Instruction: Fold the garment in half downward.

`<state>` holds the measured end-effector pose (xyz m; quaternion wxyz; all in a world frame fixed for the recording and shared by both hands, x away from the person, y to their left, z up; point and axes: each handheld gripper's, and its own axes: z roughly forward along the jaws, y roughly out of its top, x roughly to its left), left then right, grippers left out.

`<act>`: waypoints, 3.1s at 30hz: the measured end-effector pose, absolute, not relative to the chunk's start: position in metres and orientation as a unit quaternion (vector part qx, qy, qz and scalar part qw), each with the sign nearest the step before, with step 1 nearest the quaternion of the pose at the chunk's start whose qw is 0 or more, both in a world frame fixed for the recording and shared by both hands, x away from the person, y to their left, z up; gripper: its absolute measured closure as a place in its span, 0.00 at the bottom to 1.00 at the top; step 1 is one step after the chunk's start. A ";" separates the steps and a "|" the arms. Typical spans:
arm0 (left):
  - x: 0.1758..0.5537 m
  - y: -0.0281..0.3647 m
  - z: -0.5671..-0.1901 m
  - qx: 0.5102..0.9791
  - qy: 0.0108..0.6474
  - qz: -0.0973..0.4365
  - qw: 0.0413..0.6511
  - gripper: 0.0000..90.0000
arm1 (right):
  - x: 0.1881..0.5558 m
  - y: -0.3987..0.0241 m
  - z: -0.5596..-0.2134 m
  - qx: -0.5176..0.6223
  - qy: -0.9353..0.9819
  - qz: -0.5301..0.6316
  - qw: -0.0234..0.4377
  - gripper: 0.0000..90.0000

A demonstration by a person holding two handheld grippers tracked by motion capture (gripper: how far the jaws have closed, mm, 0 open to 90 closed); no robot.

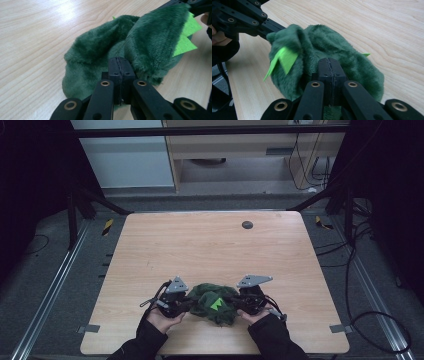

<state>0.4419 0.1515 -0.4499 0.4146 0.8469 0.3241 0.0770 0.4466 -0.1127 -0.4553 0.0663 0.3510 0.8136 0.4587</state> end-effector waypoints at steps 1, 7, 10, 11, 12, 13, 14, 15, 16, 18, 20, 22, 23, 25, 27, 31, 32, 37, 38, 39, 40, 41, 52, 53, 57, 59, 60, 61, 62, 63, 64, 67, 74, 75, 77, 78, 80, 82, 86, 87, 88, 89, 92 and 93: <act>0.440 0.152 -0.450 0.847 0.323 0.077 0.415 1.00 | 0.446 -0.112 -0.455 0.352 0.814 0.458 0.065 1.00; 0.431 0.154 -0.452 0.850 0.319 0.071 0.414 1.00 | 0.441 -0.111 -0.456 0.348 0.816 0.457 0.061 1.00; 0.428 0.154 -0.453 0.851 0.318 0.068 0.412 1.00 | 0.437 -0.112 -0.457 0.347 0.817 0.457 0.059 1.00; 0.427 0.155 -0.453 0.851 0.318 0.067 0.412 1.00 | 0.436 -0.112 -0.457 0.346 0.817 0.457 0.058 1.00; 0.426 0.155 -0.453 0.851 0.319 0.066 0.412 1.00 | 0.435 -0.113 -0.458 0.346 0.818 0.456 0.059 1.00; 0.425 0.155 -0.454 0.851 0.320 0.064 0.411 1.00 | 0.433 -0.113 -0.458 0.348 0.818 0.455 0.057 0.99; 0.424 0.155 -0.455 0.851 0.321 0.063 0.410 1.00 | 0.433 -0.114 -0.459 0.347 0.818 0.455 0.057 0.99; 0.424 0.155 -0.455 0.852 0.322 0.064 0.408 1.00 | 0.432 -0.114 -0.460 0.347 0.818 0.455 0.056 0.99; 0.423 0.155 -0.456 0.853 0.322 0.061 0.406 1.00 | 0.431 -0.115 -0.460 0.347 0.818 0.455 0.056 0.99; 0.421 0.155 -0.458 0.854 0.323 0.059 0.404 1.00 | 0.429 -0.115 -0.461 0.348 0.819 0.454 0.052 0.99; 0.419 0.154 -0.459 0.855 0.323 0.059 0.401 1.00 | 0.428 -0.115 -0.462 0.348 0.819 0.454 0.051 0.99; 0.418 0.153 -0.460 0.856 0.323 0.057 0.399 1.00 | 0.426 -0.115 -0.463 0.345 0.820 0.454 0.049 0.98; 0.417 0.153 -0.461 0.857 0.323 0.058 0.397 1.00 | 0.426 -0.116 -0.463 0.347 0.820 0.452 0.048 0.98; 0.416 0.153 -0.463 0.859 0.323 0.057 0.392 1.00 | 0.424 -0.116 -0.464 0.346 0.821 0.452 0.046 0.98; 0.416 0.152 -0.465 0.861 0.322 0.057 0.389 1.00 | 0.423 -0.116 -0.466 0.345 0.822 0.450 0.044 0.97; 0.417 0.150 -0.470 0.864 0.324 0.056 0.380 1.00 | 0.422 -0.117 -0.470 0.346 0.824 0.446 0.042 0.97; 0.417 0.149 -0.471 0.865 0.323 0.056 0.379 1.00 | 0.423 -0.117 -0.471 0.345 0.825 0.445 0.041 0.97; 0.416 0.147 -0.473 0.868 0.321 0.062 0.373 1.00 | 0.423 -0.116 -0.475 0.346 0.828 0.440 0.040 0.97; 0.416 0.146 -0.474 0.869 0.321 0.063 0.371 1.00 | 0.423 -0.116 -0.476 0.346 0.828 0.439 0.040 0.97; 0.416 0.146 -0.475 0.871 0.319 0.062 0.369 1.00 | 0.424 -0.115 -0.477 0.345 0.829 0.438 0.041 0.97; 0.416 0.146 -0.475 0.870 0.321 0.061 0.369 1.00 | 0.424 -0.115 -0.478 0.344 0.831 0.435 0.043 0.97; 0.416 0.146 -0.476 0.871 0.321 0.062 0.367 1.00 | 0.424 -0.114 -0.479 0.344 0.830 0.436 0.044 0.97; 0.417 0.158 -0.461 0.853 0.334 0.082 0.392 0.97 | 0.424 -0.122 -0.469 0.345 0.818 0.457 0.057 0.88; 0.417 0.160 -0.460 0.851 0.337 0.086 0.394 0.96 | 0.424 -0.124 -0.467 0.348 0.814 0.460 0.061 0.87; 0.419 0.170 -0.456 0.840 0.351 0.099 0.402 0.92 | 0.426 -0.133 -0.462 0.365 0.801 0.468 0.079 0.81; 0.420 0.175 -0.456 0.836 0.358 0.103 0.403 0.88 | 0.427 -0.138 -0.460 0.374 0.793 0.472 0.090 0.77; 0.421 0.178 -0.456 0.834 0.362 0.106 0.403 0.87 | 0.428 -0.141 -0.460 0.378 0.791 0.472 0.096 0.75; 0.421 0.180 -0.455 0.832 0.366 0.108 0.402 0.85 | 0.429 -0.143 -0.459 0.382 0.788 0.472 0.101 0.74; 0.422 0.183 -0.455 0.830 0.370 0.112 0.402 0.83 | 0.429 -0.146 -0.458 0.386 0.786 0.471 0.106 0.72; 0.423 0.187 -0.456 0.826 0.379 0.115 0.402 0.81 | 0.429 -0.148 -0.458 0.389 0.785 0.469 0.113 0.69; 0.424 0.189 -0.456 0.824 0.381 0.119 0.401 0.78 | 0.430 -0.151 -0.458 0.396 0.781 0.468 0.118 0.67; 0.426 0.198 -0.456 0.817 0.394 0.131 0.400 0.73 | 0.431 -0.157 -0.458 0.406 0.776 0.467 0.124 0.61; 0.430 0.223 -0.459 0.797 0.427 0.153 0.400 0.60 | 0.433 -0.176 -0.461 0.434 0.760 0.460 0.148 0.47; 0.431 0.227 -0.460 0.795 0.431 0.154 0.398 0.58 | 0.434 -0.179 -0.461 0.439 0.758 0.458 0.150 0.45; 0.432 0.233 -0.462 0.790 0.441 0.158 0.395 0.55 | 0.435 -0.185 -0.464 0.449 0.754 0.453 0.155 0.42; 0.433 0.236 -0.463 0.789 0.444 0.160 0.394 0.54 | 0.435 -0.188 -0.465 0.455 0.752 0.450 0.155 0.41; 0.434 0.242 -0.464 0.786 0.449 0.168 0.389 0.50 | 0.437 -0.193 -0.467 0.463 0.751 0.442 0.161 0.38; 0.435 0.246 -0.466 0.784 0.454 0.174 0.385 0.48 | 0.438 -0.197 -0.469 0.469 0.749 0.438 0.164 0.35; 0.437 0.254 -0.469 0.783 0.461 0.181 0.376 0.43 | 0.441 -0.206 -0.474 0.482 0.747 0.425 0.171 0.31; 0.438 0.255 -0.470 0.783 0.462 0.182 0.374 0.42 | 0.442 -0.208 -0.475 0.484 0.746 0.423 0.174 0.30; 0.438 0.257 -0.471 0.783 0.464 0.183 0.371 0.41 | 0.443 -0.211 -0.476 0.486 0.745 0.422 0.175 0.29; 0.439 0.259 -0.471 0.781 0.467 0.186 0.370 0.40 | 0.444 -0.213 -0.477 0.491 0.743 0.420 0.175 0.29; 0.441 0.264 -0.473 0.778 0.473 0.191 0.366 0.37 | 0.446 -0.219 -0.479 0.498 0.739 0.416 0.181 0.26; 0.441 0.266 -0.473 0.778 0.475 0.192 0.364 0.36 | 0.446 -0.221 -0.479 0.501 0.737 0.416 0.182 0.26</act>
